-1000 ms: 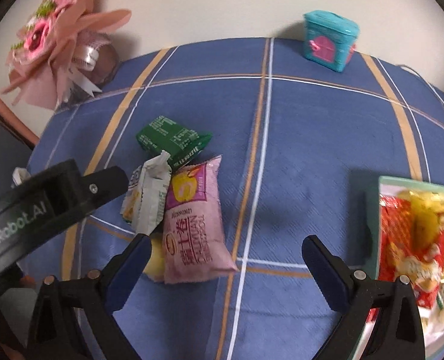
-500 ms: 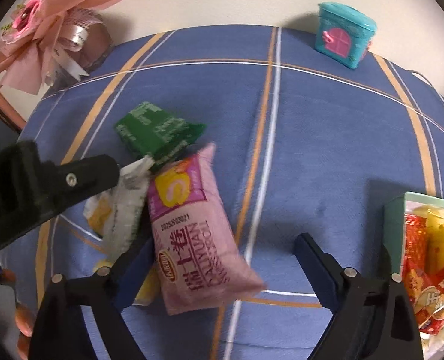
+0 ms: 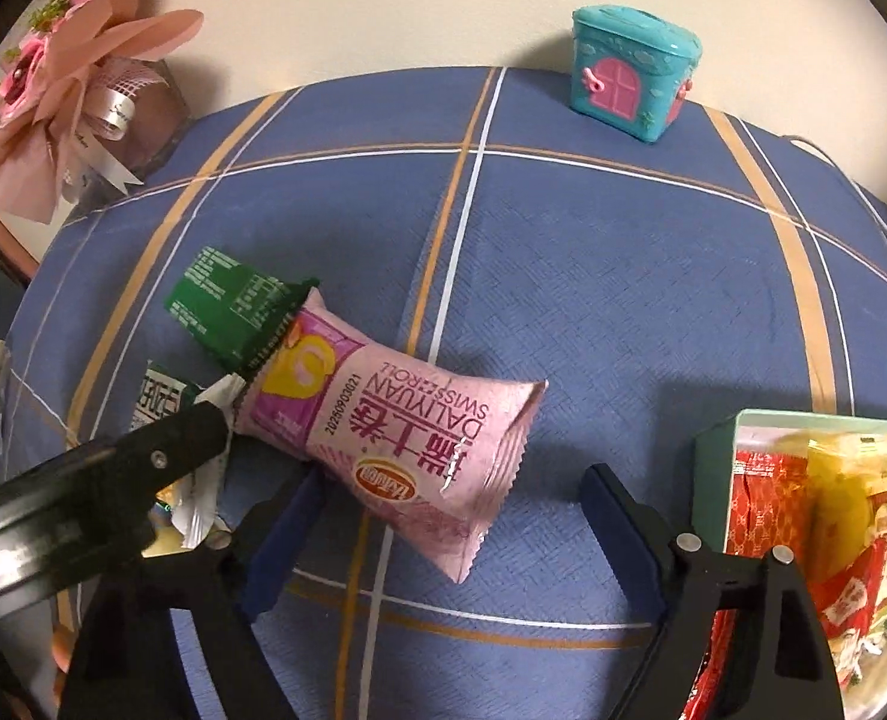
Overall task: Organize snacks
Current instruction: 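Grasp the white-green cracker packet with the left tool while the right grasps the pink Swiss roll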
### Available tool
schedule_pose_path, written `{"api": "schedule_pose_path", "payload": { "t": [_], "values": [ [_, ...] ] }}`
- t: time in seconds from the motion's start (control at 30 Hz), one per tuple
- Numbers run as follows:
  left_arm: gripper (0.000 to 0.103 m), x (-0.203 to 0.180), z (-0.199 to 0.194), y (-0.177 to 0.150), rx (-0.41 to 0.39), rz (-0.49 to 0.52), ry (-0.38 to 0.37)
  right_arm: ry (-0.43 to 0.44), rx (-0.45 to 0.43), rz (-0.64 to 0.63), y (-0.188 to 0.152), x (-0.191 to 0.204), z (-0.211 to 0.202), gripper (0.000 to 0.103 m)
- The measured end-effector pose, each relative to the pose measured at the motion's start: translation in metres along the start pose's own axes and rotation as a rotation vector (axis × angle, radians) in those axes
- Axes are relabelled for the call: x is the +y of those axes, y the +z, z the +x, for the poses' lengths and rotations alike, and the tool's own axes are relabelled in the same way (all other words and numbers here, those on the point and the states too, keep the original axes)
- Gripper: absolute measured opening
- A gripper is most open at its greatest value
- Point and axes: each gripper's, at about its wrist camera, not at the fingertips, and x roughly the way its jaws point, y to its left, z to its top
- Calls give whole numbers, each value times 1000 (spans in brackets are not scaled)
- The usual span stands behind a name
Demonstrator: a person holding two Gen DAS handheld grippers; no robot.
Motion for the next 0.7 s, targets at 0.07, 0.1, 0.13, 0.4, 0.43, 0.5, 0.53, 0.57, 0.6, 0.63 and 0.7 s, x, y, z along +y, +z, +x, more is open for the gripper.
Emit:
{"api": "schedule_pose_path", "payload": {
  "t": [0.07, 0.1, 0.13, 0.4, 0.43, 0.5, 0.53, 0.57, 0.6, 0.63, 0.7],
  "values": [
    [90, 1, 3, 0, 2, -10, 5, 1, -1, -2, 3, 2, -1, 89],
    [89, 1, 2, -1, 1, -10, 5, 3, -6, -7, 3, -2, -4, 89],
    [88, 0, 2, -1, 1, -8, 8, -2, -16, -23, 5, -1, -6, 89],
    [81, 4, 1, 2, -4, -41, 0, -41, -12, -170, 24, 22, 0, 89],
    [80, 3, 2, 0, -6, -43, 3, -49, -8, -180, 25, 23, 2, 89],
    [77, 10, -3, -1, -11, -52, 3, -67, -5, -202, 32, 27, 7, 89],
    [77, 10, -2, -1, -12, -56, 2, -68, -3, -211, 33, 26, 6, 88],
    [76, 12, -2, -1, -11, -61, 0, -70, 0, -220, 34, 27, 7, 85],
    [76, 13, -2, -1, -11, -62, -1, -73, 3, -228, 35, 28, 9, 78],
    [76, 13, -3, -1, -12, -63, -1, -74, 5, -232, 32, 28, 7, 71],
    [75, 14, -3, -1, -13, -63, 0, -70, 18, -220, 32, 27, 10, 56]
  ]
}}
